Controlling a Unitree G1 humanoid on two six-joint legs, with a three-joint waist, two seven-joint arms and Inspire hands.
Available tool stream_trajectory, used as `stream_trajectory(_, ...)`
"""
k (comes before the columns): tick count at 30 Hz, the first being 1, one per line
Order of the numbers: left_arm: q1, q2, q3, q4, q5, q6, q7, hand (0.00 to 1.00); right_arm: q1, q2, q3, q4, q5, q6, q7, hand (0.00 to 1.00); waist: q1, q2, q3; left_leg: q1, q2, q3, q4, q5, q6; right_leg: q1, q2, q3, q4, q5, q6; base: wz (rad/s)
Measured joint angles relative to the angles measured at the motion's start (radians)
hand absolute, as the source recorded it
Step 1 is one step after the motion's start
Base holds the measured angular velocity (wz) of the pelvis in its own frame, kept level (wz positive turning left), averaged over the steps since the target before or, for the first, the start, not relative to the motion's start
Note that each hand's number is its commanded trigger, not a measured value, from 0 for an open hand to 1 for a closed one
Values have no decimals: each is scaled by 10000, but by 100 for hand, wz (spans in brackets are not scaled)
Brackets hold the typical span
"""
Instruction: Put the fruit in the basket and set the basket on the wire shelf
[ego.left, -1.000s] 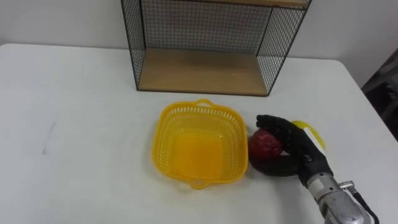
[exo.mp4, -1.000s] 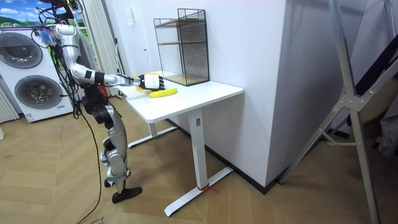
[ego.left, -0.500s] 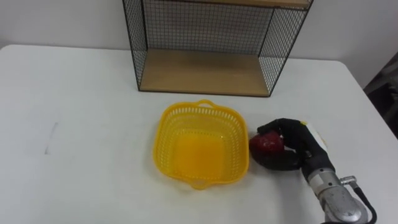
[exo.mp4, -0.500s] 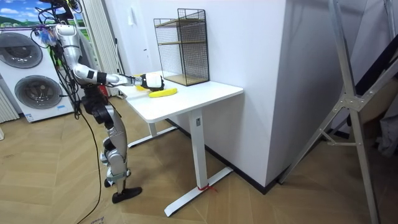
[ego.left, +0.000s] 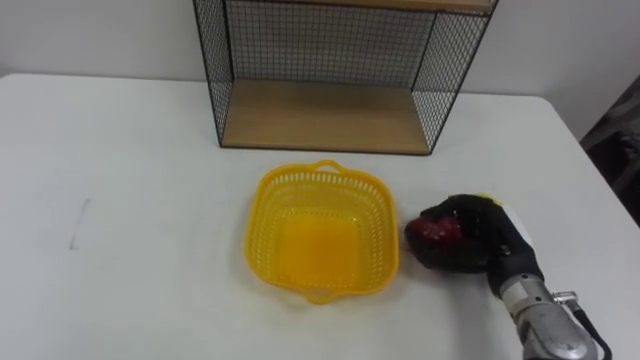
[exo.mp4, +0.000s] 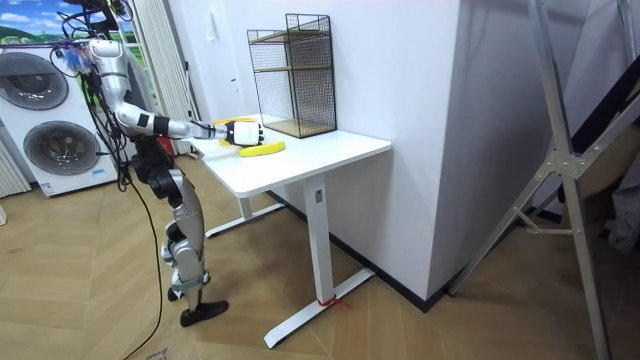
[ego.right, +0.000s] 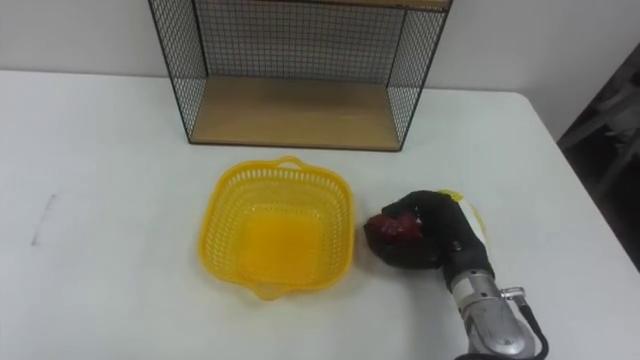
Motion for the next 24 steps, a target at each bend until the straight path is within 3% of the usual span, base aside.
stream_trajectory(3,79,-43,133,7,5,-9,-44,0,106,1,-45,-138,1287,214,-21,100,-2,40,24,-1,-1,7,0,0,0,-2,4,65,-5,0,0,0)
stream_trajectory(7,130,-83,118,88,15,-19,-46,0,152,6,-54,-218,2507,230,-29,100,9,120,15,22,3,73,2,0,0,-2,8,116,0,0,-1,-3)
stream_trajectory(16,67,-183,100,404,107,5,-2,0,147,4,-55,-1706,3684,249,-124,100,4,217,22,51,-2,118,-6,3,-3,-5,19,110,19,1,-1,0)
stream_trajectory(24,108,-303,84,482,102,73,-5,0,144,3,-51,-3018,3610,279,-70,100,23,320,67,60,1,113,-18,3,-3,-4,18,106,12,1,0,0)
